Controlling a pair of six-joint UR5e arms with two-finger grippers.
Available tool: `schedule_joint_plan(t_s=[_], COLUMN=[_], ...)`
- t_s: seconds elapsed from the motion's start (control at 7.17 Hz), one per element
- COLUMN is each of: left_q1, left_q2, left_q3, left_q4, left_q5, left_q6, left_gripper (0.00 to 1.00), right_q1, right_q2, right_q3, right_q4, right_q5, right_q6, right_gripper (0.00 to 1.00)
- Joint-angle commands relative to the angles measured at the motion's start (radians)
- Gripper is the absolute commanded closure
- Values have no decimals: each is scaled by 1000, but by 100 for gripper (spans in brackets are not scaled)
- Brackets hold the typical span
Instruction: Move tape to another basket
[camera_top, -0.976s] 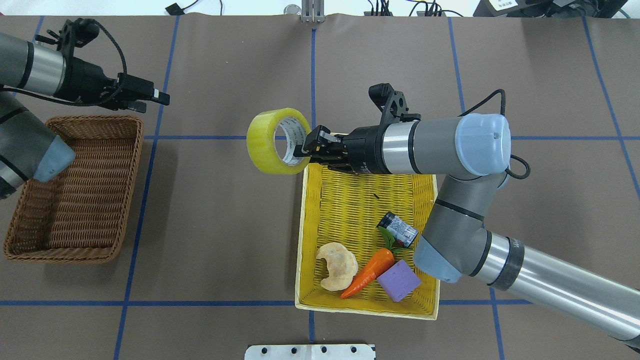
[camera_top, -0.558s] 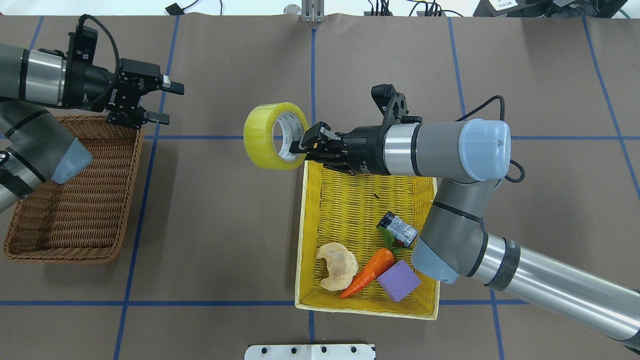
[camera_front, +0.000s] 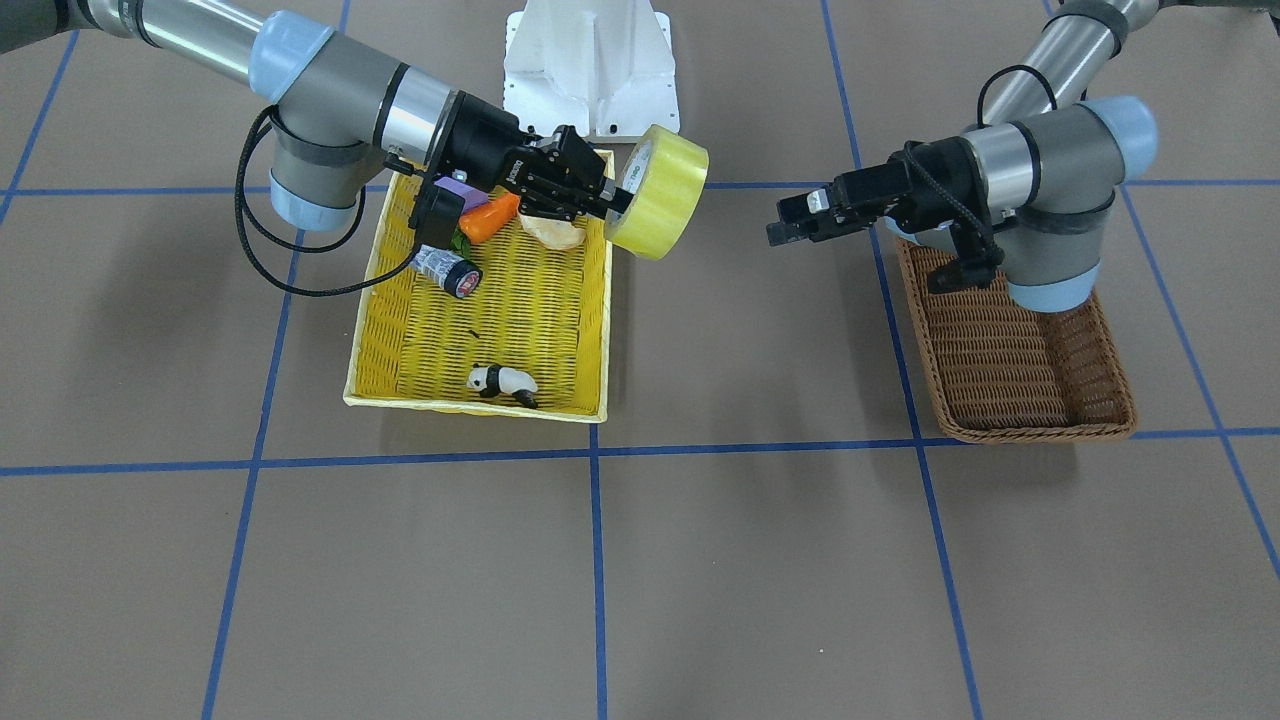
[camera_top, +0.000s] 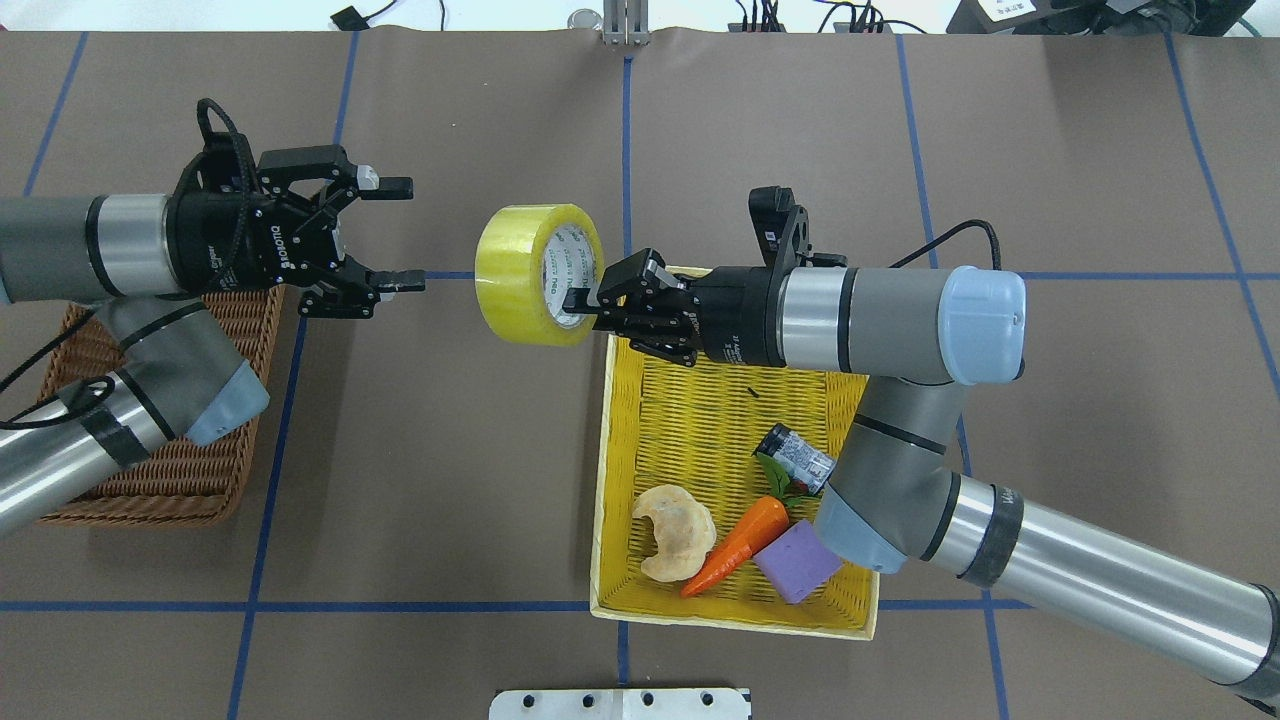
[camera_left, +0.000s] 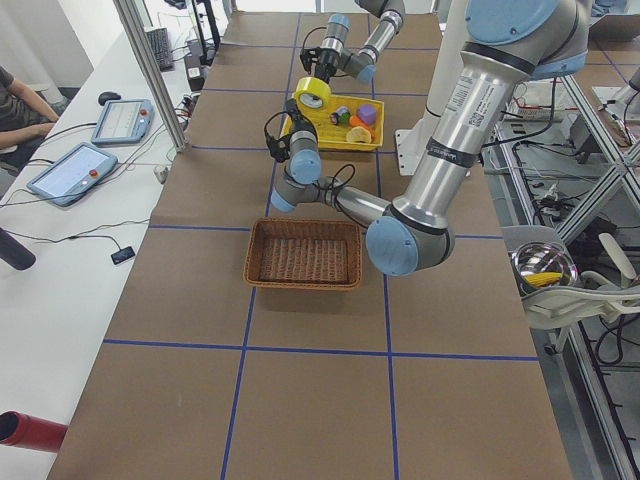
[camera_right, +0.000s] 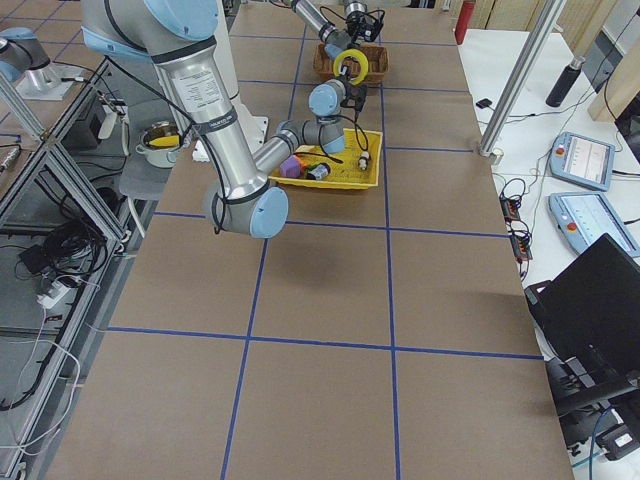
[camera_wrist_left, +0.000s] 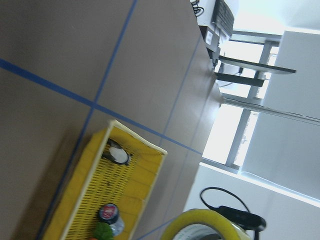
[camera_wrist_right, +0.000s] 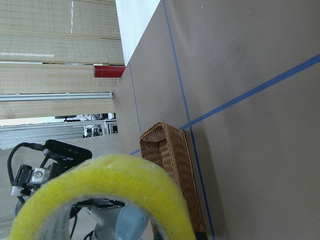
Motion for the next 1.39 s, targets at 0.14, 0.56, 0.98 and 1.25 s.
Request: schedule_joint_plan(t_s=[0.14,0.56,0.98,1.25], left_q1=[24,41,86,122], left_q2=[-22,-29,-24,-19], left_q3=[-2,-5,2,1], left_q4=[-95,-108,-154,-174], left_q5=[55,63,61,61], left_q6=[-92,-98,-100,-159], left_gripper=[2,3,3,3], right_q1=[-14,-63,-68,-68], right_q2=[9,37,54,54], right_q3=[-98,-99,-100,-108], right_q4=[200,202,242,256], right_q5=[4,21,68,71], right_q6=[132,147,205,208], right_gripper=[100,100,100,100])
